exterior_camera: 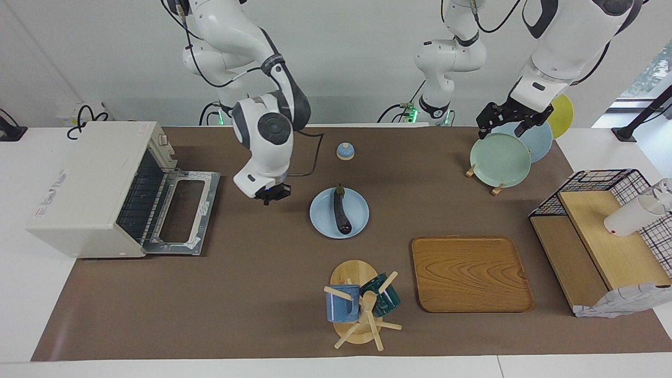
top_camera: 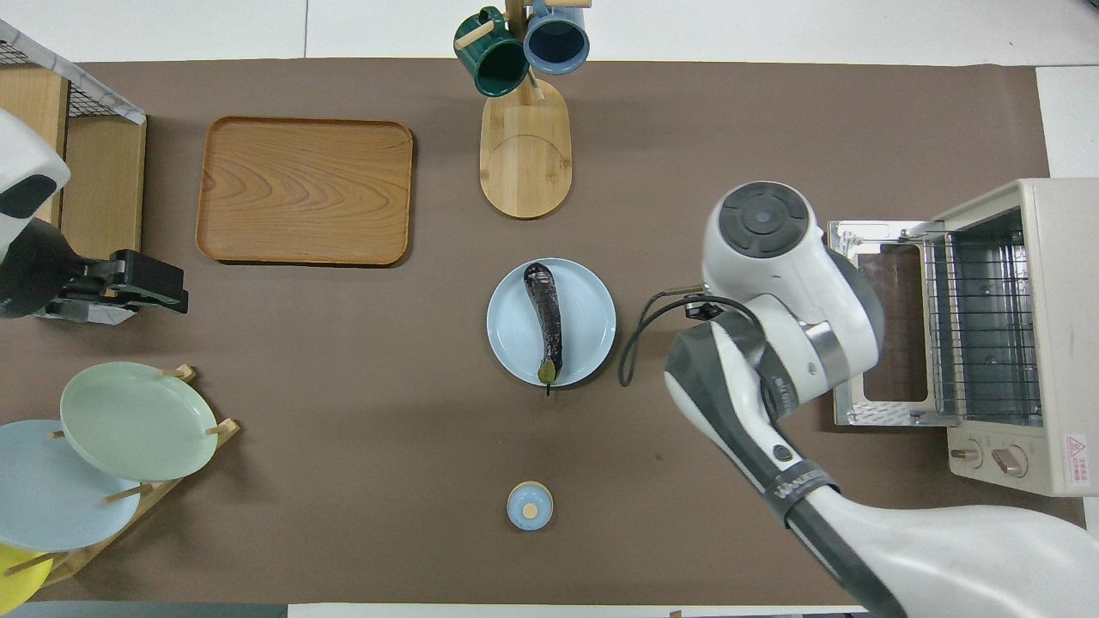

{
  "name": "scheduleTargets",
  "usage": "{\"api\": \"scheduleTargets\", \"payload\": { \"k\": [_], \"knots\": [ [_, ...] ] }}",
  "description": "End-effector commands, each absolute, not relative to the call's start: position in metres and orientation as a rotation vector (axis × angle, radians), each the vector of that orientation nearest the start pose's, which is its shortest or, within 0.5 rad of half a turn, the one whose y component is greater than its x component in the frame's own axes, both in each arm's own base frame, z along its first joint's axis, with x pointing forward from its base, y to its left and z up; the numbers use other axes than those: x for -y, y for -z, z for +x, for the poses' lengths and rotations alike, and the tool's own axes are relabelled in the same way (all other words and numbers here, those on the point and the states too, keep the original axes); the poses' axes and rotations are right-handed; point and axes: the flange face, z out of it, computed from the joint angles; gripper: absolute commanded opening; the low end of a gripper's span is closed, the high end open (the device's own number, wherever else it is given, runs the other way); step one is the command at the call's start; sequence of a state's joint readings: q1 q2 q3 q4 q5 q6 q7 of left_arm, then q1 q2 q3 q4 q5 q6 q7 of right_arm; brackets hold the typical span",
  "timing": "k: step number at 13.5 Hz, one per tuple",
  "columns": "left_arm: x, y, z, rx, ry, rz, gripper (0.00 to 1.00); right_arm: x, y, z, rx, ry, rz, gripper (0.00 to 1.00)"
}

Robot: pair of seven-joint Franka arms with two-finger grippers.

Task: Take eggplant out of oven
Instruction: 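Reach the left gripper to the eggplant while the right gripper withdraws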

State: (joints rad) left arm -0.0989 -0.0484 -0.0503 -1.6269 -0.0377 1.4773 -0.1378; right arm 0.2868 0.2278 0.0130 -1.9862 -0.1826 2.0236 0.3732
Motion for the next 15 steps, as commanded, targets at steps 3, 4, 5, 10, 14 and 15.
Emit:
{"api": "scheduleTargets", "payload": {
  "k": [3, 4, 5, 10, 14, 15],
  "knots": [
    [0.114, -0.605, 0.508, -0.078, -0.095, -3.158, 1.00, -0.071, -0.309, 0.535, 0.198, -0.223, -3.332, 0.00],
    [0.135, -0.597, 0.505, -0.069, -0.090, -3.187, 1.00, -0.063, -0.308, 0.533, 0.209, -0.208, -3.343, 0.00],
    [0.153, -0.590, 0.504, -0.053, -0.080, -3.202, 1.00, -0.049, -0.307, 0.534, 0.196, -0.221, -3.342, 0.00],
    [0.287, -0.502, 0.507, -0.023, -0.041, -3.267, 1.00, -0.025, -0.306, 0.537, 0.278, -0.221, -3.326, 0.00],
    [0.370, -0.417, 0.504, 0.004, -0.013, -3.285, 1.00, -0.005, -0.341, 0.555, 0.397, -0.228, -3.333, 0.00],
    [0.388, -0.399, 0.496, -0.007, -0.023, -3.282, 1.00, 0.002, -0.361, 0.562, 0.430, -0.228, -3.333, 0.00]
  ]
}}
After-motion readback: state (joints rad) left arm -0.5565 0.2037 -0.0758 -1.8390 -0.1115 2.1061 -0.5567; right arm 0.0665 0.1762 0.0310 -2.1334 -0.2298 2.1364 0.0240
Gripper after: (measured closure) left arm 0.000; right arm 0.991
